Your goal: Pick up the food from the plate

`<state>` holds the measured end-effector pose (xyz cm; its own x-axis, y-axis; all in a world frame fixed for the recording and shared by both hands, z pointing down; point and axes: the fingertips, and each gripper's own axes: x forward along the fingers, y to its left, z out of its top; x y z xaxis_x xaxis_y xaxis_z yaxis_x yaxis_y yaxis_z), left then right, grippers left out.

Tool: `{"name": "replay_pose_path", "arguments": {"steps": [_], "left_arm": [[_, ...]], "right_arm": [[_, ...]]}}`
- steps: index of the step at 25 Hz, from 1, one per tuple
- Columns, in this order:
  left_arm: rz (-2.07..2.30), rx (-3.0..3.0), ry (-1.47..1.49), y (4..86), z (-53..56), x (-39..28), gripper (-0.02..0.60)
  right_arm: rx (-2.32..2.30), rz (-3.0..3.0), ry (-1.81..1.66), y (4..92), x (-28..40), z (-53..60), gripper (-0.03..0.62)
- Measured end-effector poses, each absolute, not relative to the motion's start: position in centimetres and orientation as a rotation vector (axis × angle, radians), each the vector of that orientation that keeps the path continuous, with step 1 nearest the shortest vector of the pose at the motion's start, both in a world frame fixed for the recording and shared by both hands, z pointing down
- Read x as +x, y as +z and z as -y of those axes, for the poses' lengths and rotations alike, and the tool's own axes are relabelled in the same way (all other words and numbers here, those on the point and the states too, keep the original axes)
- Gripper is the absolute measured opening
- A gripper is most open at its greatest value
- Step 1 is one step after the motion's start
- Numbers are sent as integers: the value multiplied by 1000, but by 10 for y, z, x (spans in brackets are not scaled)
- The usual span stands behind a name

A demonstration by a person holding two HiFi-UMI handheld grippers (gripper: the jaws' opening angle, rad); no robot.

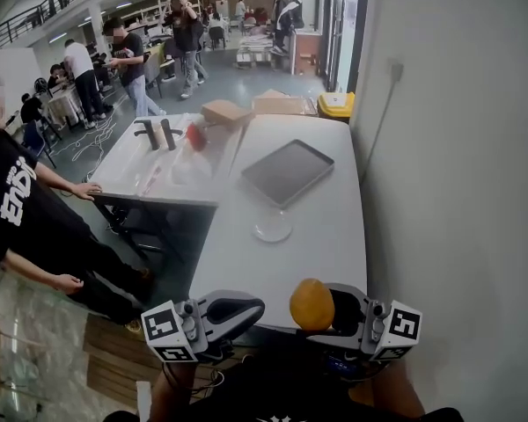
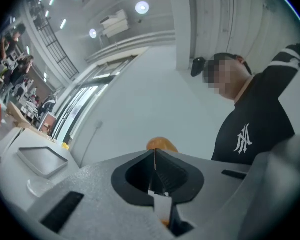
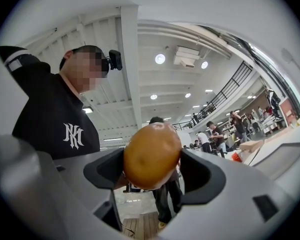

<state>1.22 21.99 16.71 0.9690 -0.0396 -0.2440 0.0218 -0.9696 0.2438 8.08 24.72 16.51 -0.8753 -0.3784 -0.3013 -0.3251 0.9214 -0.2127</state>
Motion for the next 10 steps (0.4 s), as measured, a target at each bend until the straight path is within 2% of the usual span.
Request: {"name": "replay_pose_path", "arguments": {"steps": [10], "left_arm": [[54, 2831, -327, 183, -222, 15, 9]], "right_arm": [[-432, -2778, -185, 168, 72, -253, 347]]}}
